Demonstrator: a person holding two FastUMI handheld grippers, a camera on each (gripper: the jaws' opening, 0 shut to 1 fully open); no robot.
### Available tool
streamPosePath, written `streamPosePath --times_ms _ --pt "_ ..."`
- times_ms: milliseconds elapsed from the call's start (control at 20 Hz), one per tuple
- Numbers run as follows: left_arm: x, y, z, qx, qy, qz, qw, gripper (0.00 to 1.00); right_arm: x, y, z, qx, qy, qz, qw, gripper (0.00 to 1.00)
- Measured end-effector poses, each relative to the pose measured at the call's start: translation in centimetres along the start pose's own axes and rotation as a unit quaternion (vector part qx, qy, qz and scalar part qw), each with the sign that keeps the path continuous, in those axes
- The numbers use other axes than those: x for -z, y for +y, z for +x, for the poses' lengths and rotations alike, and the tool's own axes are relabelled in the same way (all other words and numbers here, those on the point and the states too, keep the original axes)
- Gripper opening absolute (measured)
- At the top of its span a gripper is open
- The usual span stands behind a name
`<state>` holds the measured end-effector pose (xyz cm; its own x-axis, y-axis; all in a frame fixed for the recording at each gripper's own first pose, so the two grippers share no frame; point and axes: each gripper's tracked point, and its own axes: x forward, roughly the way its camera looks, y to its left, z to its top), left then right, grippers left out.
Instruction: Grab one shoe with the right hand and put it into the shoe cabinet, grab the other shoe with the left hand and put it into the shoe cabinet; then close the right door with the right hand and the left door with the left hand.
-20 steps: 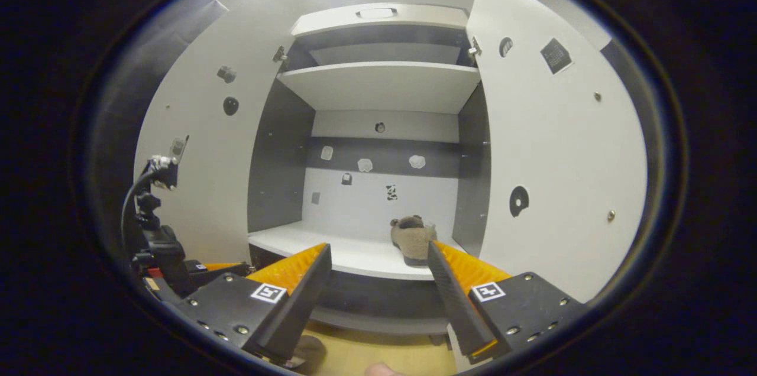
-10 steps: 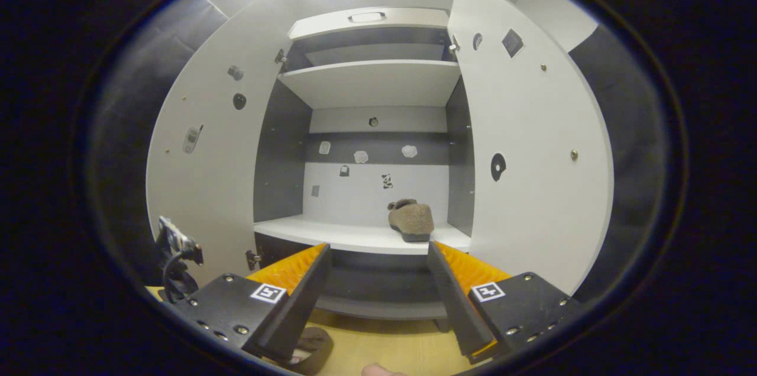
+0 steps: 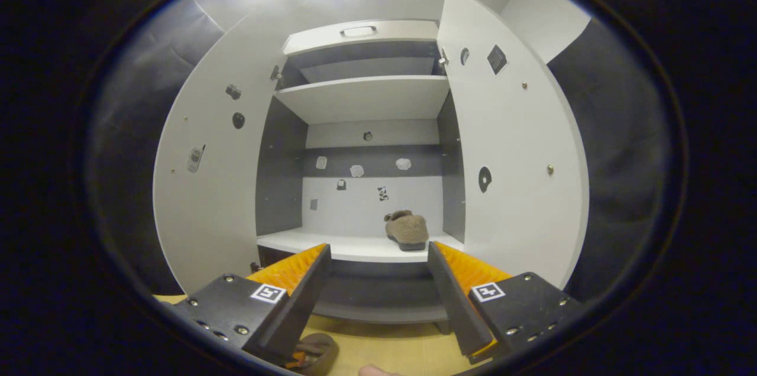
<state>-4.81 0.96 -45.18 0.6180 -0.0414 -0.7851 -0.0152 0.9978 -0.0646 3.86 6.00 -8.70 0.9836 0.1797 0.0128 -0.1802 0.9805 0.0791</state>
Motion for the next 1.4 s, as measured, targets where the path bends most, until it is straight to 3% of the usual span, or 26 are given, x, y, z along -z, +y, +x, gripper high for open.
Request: streamPosePath --times_ms 50,250,300,600,900,1400 --pt "0.6 -0.5 0.6 0.022 0.01 -0.013 1.0 0.67 0.0 -0.1 0.0 0.0 0.002 0.001 1.0 0.98" --pt "-1.1 0.4 0.6 0.012 -0.01 -0.017 1.0 0.09 0.1 -1.2 0.1 0.005 0.005 -0.004 1.0 0.98" --pt "-1.5 0.2 0.1 0.013 -0.01 -0.019 1.0 0.03 0.1 -1.5 0.1 0.005 0.007 -0.003 1.0 0.98" --pt "-9.8 -0.2 -4.8 -0.009 -0.121 0.004 0.993 0.03 -0.8 -2.9 0.8 0.006 0.01 0.002 1.0 0.98" --pt "-20.4 -2.0 -11.7 -0.003 -0.243 0.017 0.97 0.03 -3.2 -2.6 0.7 -0.004 -0.005 -0.011 1.0 0.98" --pt "-34.7 -2.4 -17.1 -0.015 -0.341 -0.013 0.94 0.02 -6.3 -3.7 1.2 0.001 -0.026 -0.009 1.0 0.99"
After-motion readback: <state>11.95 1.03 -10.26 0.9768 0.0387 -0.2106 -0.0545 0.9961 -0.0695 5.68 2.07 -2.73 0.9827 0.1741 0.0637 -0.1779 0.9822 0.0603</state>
